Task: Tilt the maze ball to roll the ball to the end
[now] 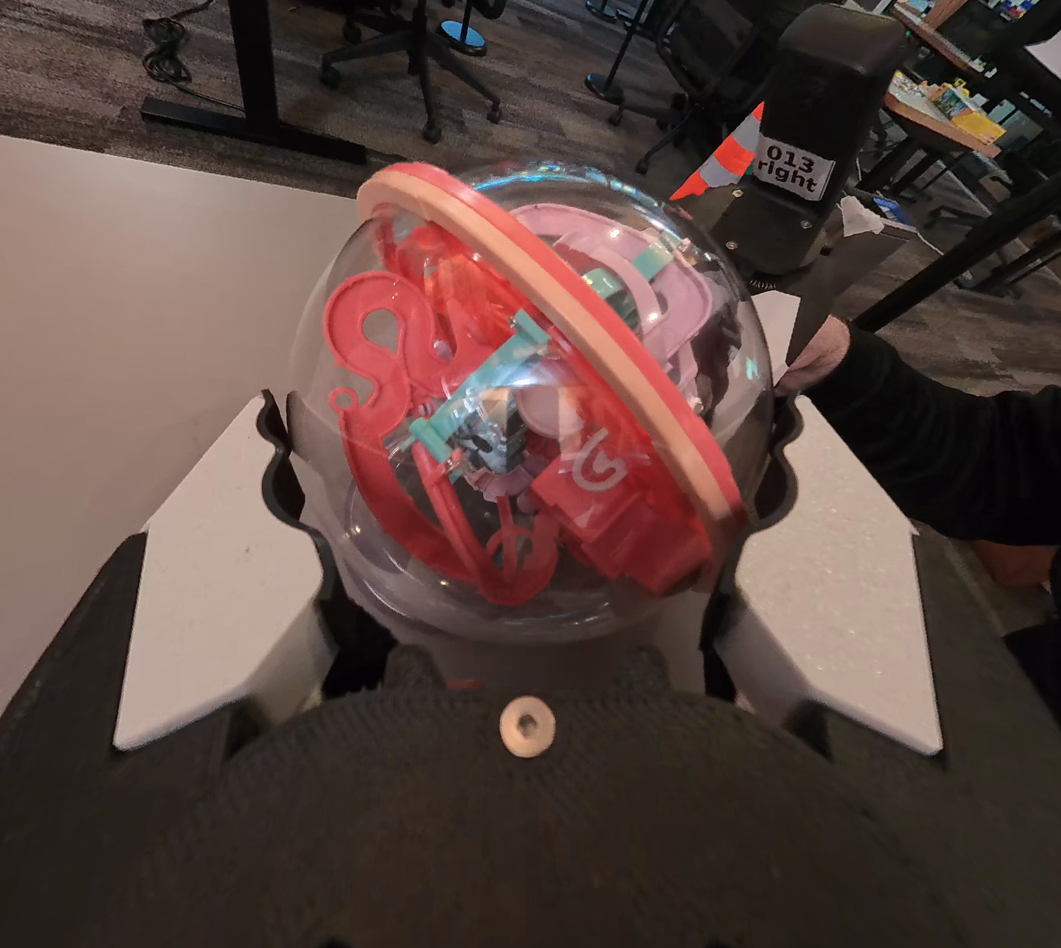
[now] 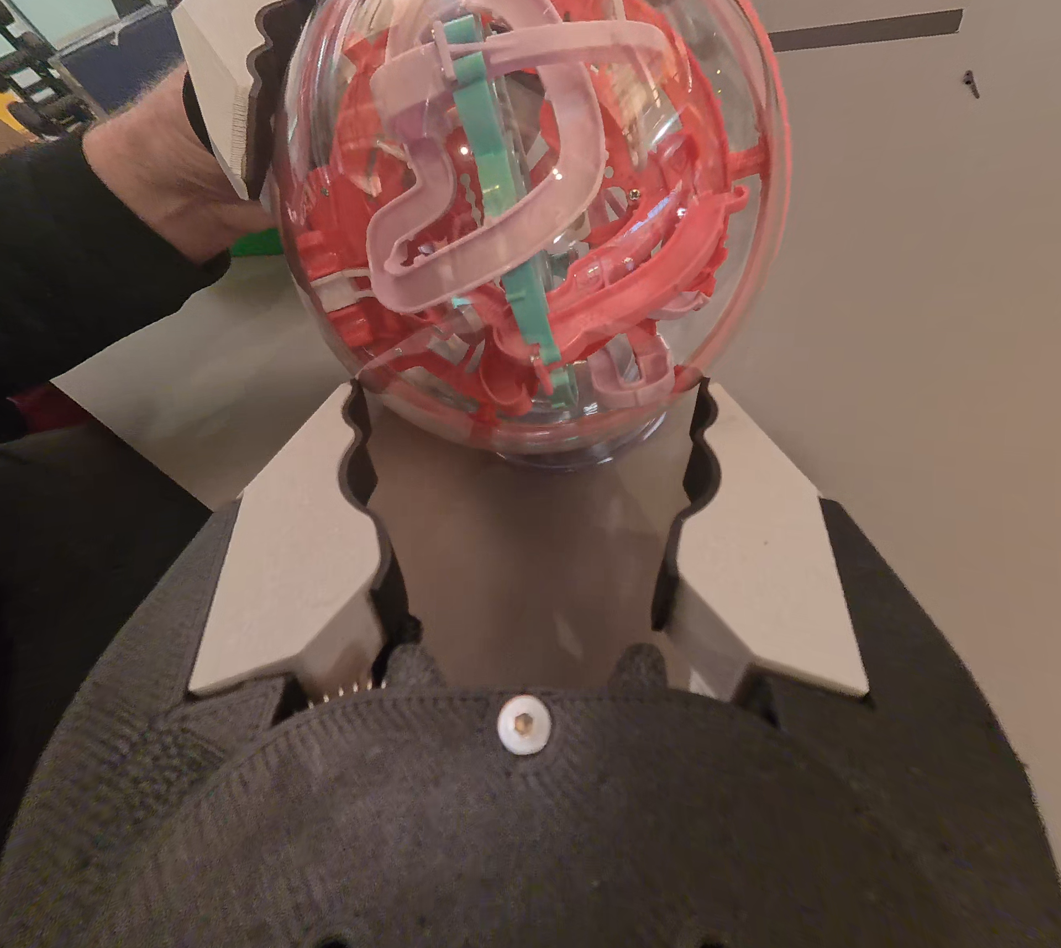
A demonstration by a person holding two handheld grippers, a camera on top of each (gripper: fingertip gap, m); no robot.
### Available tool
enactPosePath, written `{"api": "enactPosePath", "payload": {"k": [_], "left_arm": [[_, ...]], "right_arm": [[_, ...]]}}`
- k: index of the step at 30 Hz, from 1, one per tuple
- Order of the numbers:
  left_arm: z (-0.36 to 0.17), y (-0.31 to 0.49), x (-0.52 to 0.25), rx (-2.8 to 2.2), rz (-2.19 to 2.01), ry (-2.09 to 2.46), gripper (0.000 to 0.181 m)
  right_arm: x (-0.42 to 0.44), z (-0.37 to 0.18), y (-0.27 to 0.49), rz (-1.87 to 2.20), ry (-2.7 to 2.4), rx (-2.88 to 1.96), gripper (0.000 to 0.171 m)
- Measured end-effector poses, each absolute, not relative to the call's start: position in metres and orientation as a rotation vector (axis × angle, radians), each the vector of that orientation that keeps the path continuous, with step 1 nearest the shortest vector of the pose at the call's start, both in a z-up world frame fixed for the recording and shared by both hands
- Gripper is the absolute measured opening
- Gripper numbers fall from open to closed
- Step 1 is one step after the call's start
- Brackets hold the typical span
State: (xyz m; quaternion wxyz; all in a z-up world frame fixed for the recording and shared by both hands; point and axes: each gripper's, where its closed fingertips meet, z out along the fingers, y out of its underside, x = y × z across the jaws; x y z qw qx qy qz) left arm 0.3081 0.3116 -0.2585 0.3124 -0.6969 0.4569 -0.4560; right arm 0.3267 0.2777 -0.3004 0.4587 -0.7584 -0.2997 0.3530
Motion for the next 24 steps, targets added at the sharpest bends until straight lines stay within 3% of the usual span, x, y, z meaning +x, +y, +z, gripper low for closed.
{"api": "enactPosePath", "payload": {"k": [24], "left_arm": [[-0.2595, 0.3163, 0.3095, -1.948, -1.242, 1.147, 0.157]], "right_arm": [[0.3261, -0.2985, 0.2805, 0.977, -0.697, -1.904, 0.11]]}}
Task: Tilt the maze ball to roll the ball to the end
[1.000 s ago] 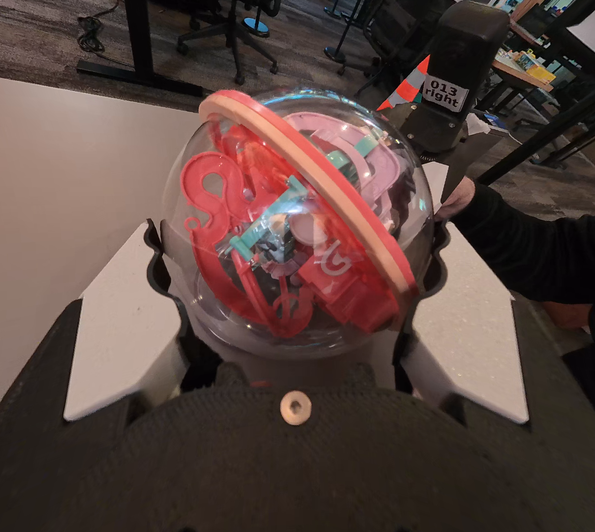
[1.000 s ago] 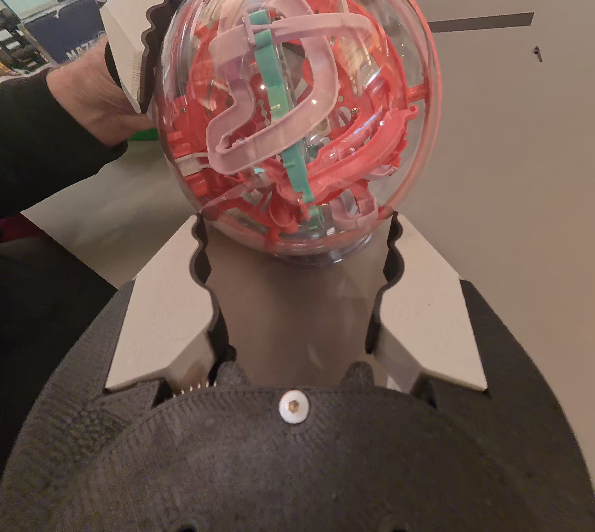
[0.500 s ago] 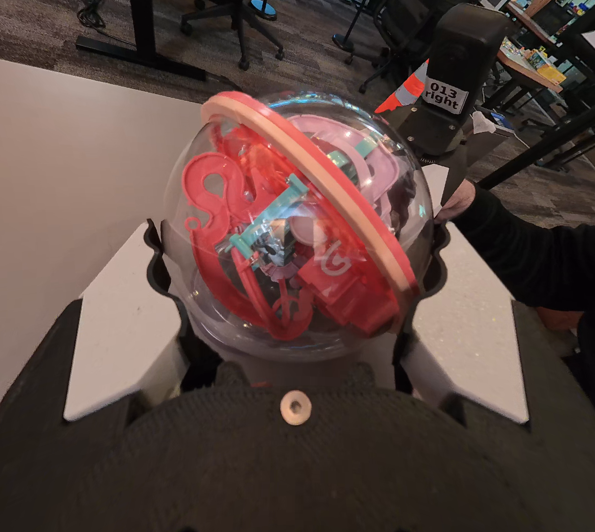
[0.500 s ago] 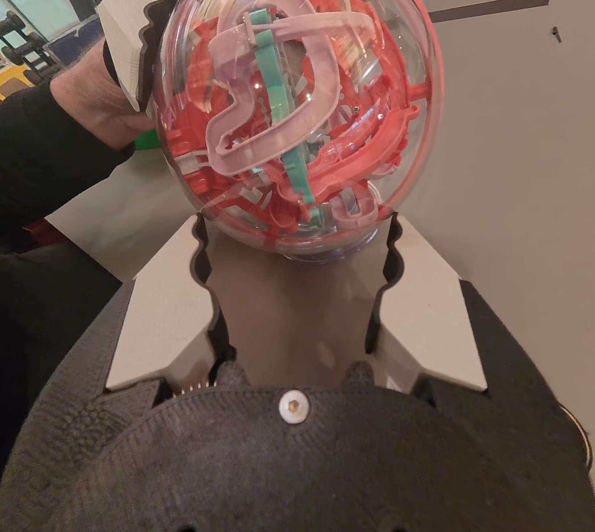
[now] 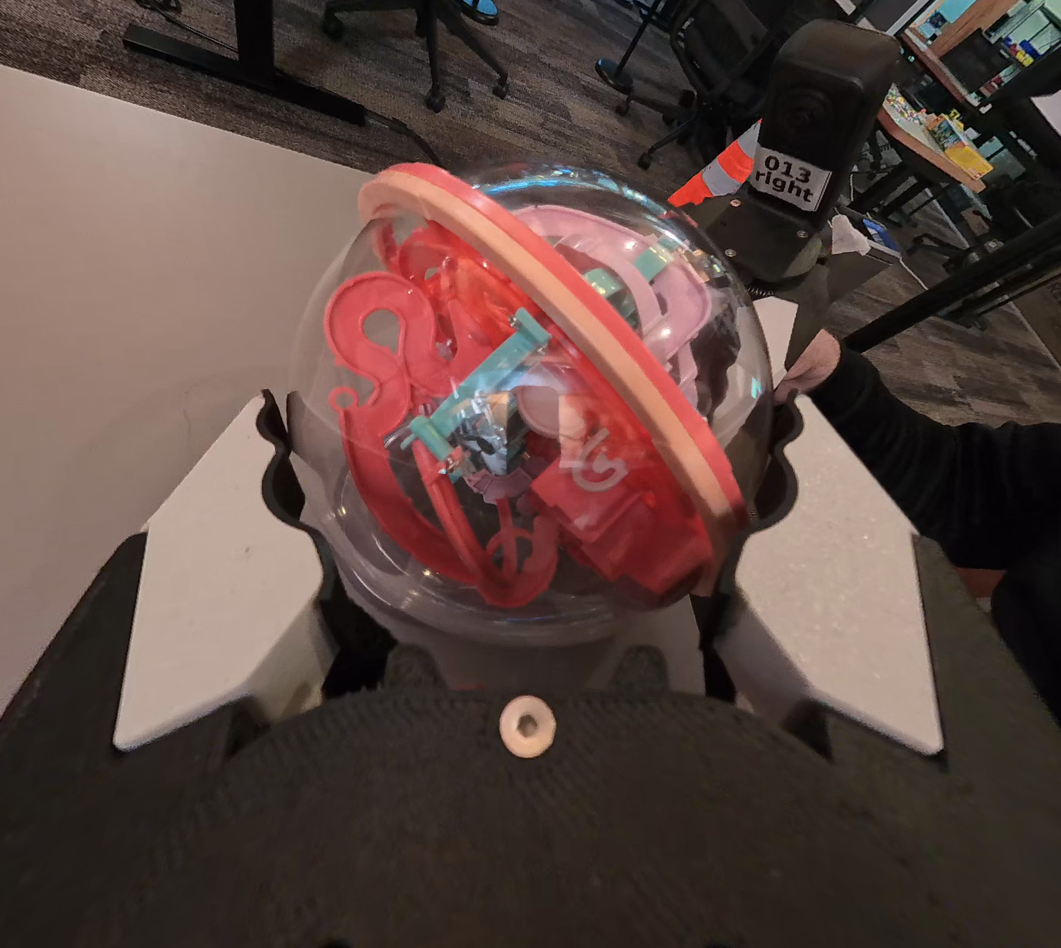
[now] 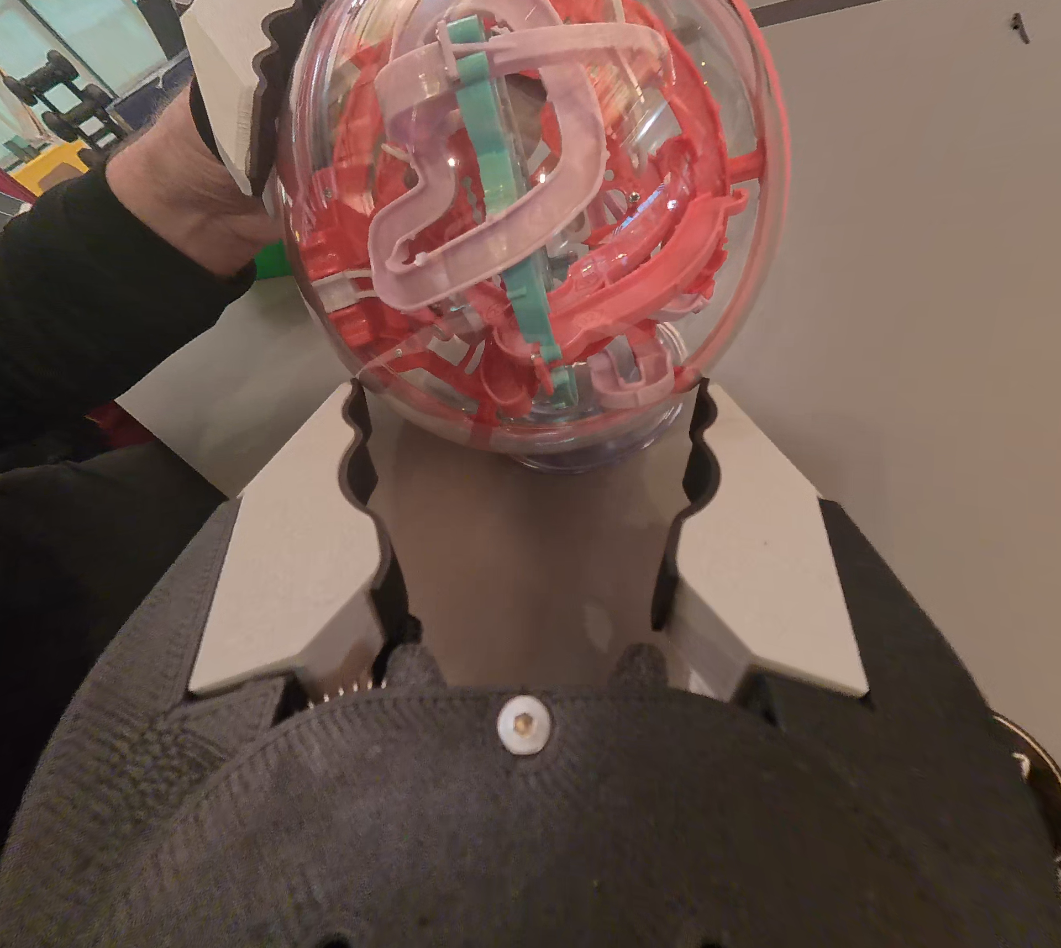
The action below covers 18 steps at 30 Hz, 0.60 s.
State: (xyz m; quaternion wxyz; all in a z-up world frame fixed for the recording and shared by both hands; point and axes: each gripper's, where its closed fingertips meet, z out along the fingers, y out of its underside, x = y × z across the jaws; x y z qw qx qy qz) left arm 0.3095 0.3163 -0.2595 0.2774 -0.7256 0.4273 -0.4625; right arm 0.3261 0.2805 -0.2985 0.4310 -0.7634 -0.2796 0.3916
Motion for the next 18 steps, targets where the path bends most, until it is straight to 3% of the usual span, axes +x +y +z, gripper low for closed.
{"api": "enactPosePath", "payload": {"k": [18], "left_arm": [[-0.2666, 0.3194, 0.3042, -2.06, -1.371, 1.031, 0.157]], "right_arm": [[0.327, -0.2941, 0.2833, 1.043, -0.669, -1.934, 0.109]]}}
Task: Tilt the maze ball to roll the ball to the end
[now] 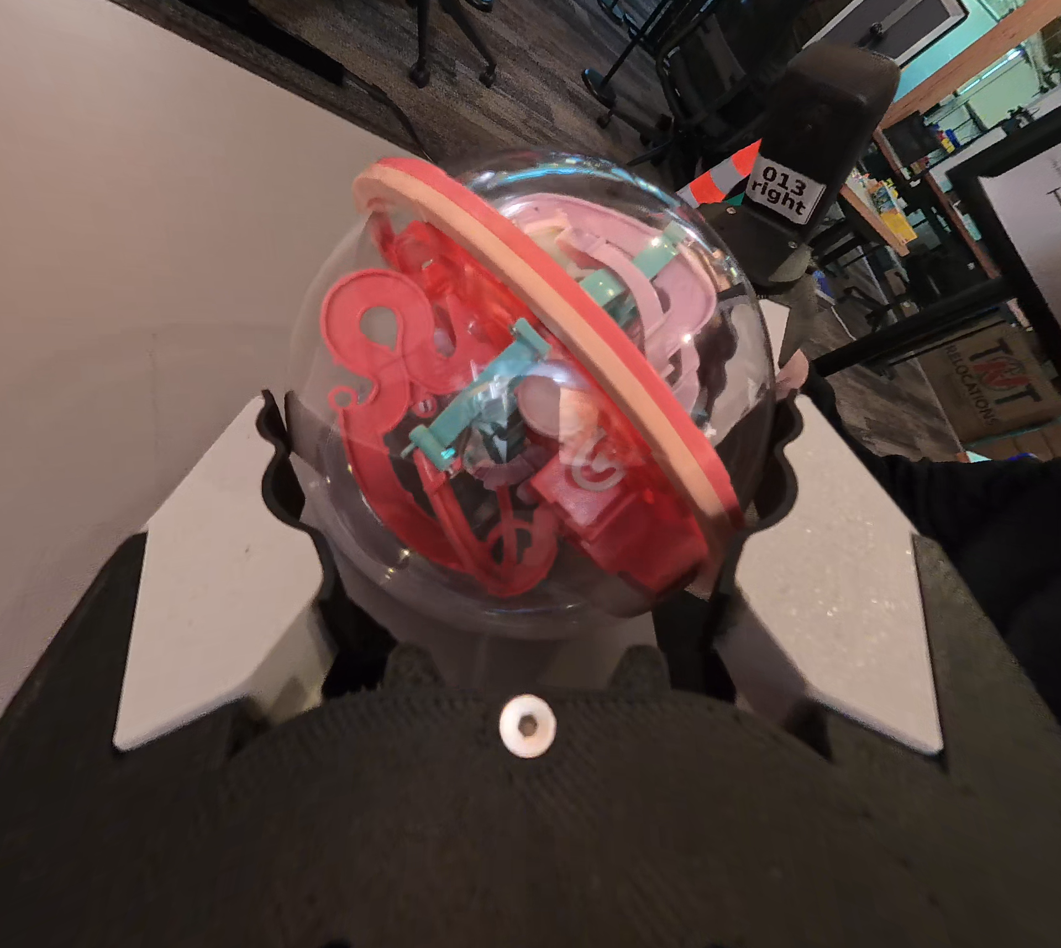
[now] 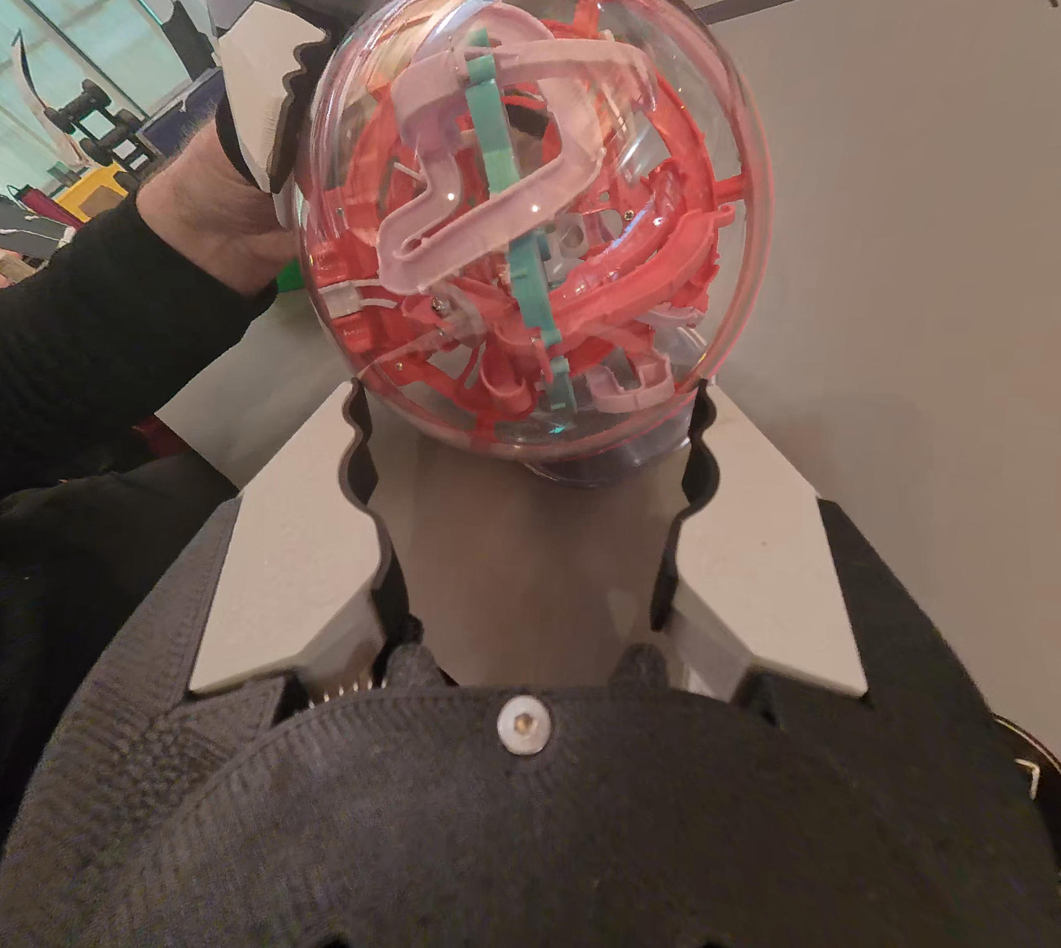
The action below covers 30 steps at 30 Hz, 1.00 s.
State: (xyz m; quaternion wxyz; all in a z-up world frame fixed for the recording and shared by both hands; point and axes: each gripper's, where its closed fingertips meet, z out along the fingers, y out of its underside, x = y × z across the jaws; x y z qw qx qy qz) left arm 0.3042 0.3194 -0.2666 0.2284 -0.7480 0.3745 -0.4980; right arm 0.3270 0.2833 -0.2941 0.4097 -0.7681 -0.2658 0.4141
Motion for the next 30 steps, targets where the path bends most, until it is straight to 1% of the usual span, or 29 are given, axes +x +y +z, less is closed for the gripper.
{"api": "enactPosePath", "payload": {"k": [30], "left_arm": [[-0.273, 0.311, 0.304, -2.231, -1.502, 0.937, 0.157]], "right_arm": [[0.334, -0.286, 0.279, 1.138, -0.723, -2.038, 0.108]]}}
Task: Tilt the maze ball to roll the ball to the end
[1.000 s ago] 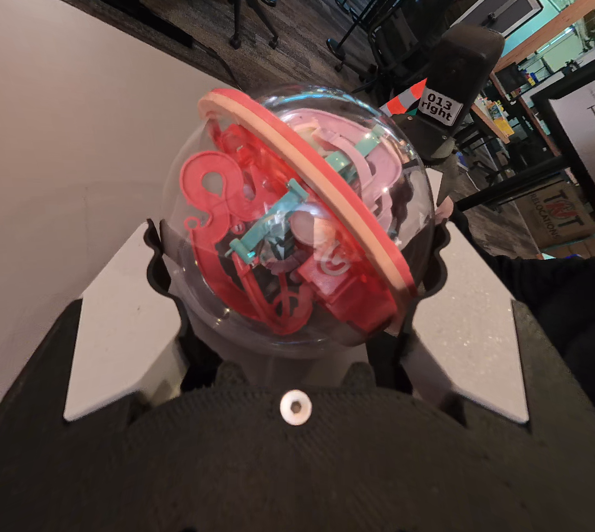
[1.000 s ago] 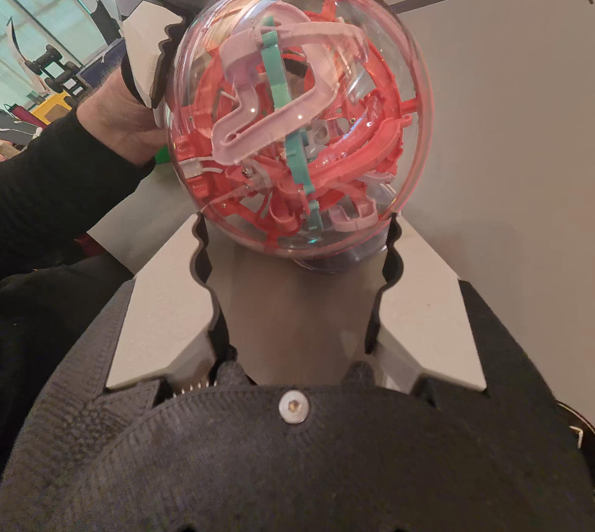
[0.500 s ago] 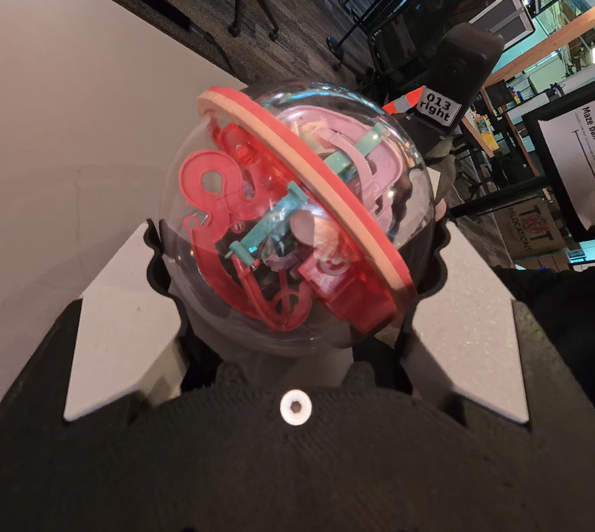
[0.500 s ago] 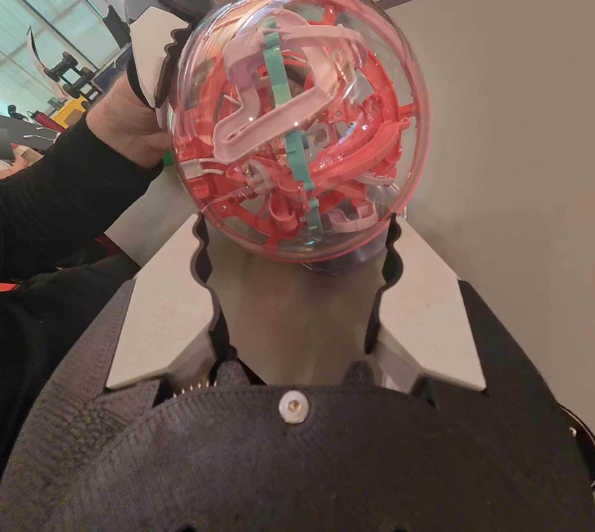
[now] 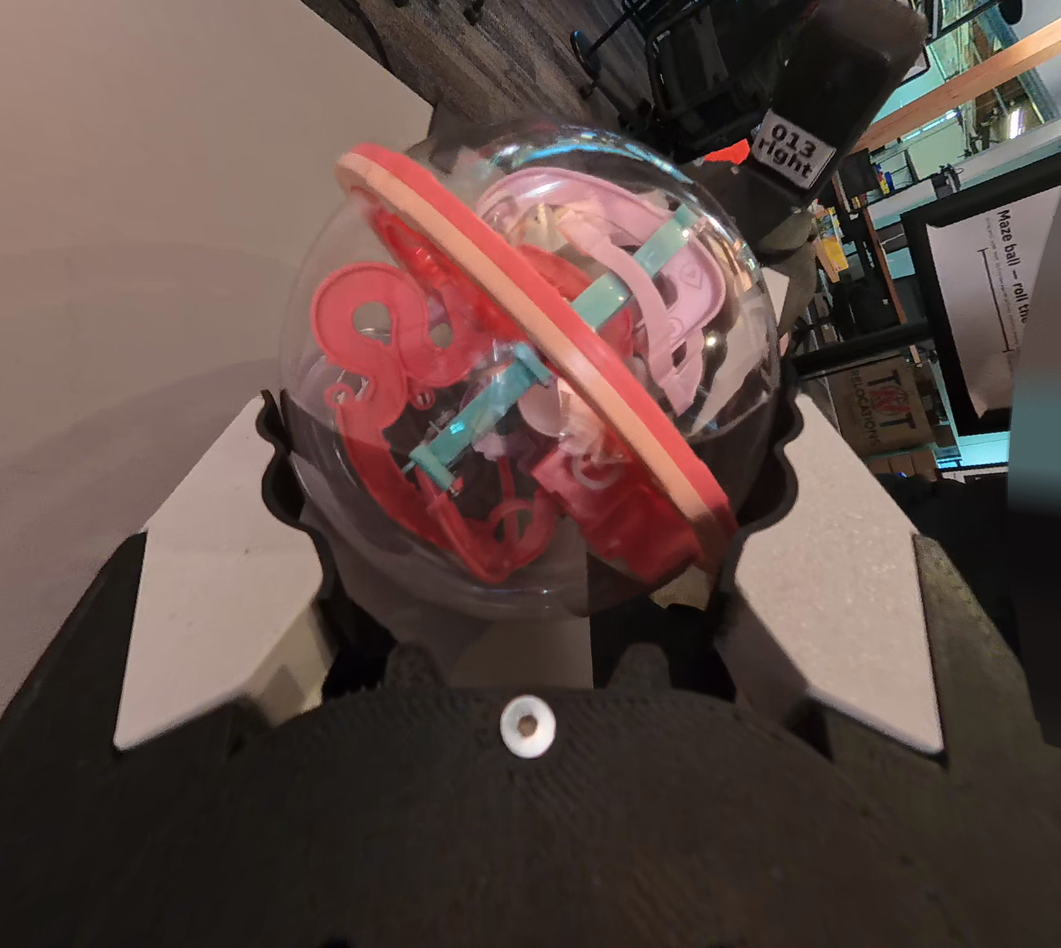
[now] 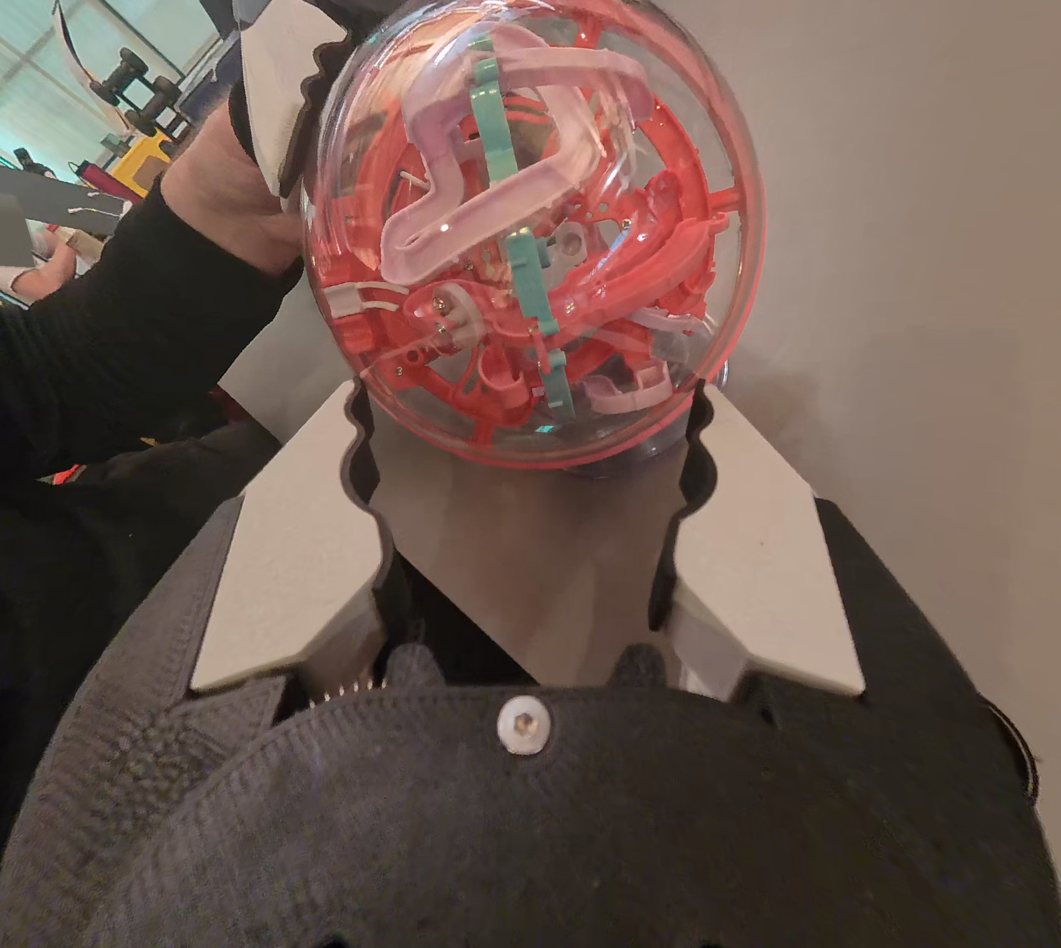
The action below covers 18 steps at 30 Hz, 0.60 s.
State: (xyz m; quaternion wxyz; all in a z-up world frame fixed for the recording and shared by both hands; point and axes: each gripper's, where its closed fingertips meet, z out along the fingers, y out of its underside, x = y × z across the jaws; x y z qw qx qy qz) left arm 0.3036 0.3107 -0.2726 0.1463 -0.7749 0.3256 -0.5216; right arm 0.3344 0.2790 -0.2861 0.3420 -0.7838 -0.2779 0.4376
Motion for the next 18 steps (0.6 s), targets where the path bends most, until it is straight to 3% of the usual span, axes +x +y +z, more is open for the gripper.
{"api": "enactPosePath", "payload": {"k": [18], "left_arm": [[-0.2788, 0.3018, 0.302, -2.256, -1.607, 0.921, 0.157]], "right_arm": [[0.3324, -0.285, 0.2836, 0.912, -0.81, -1.865, 0.119]]}}
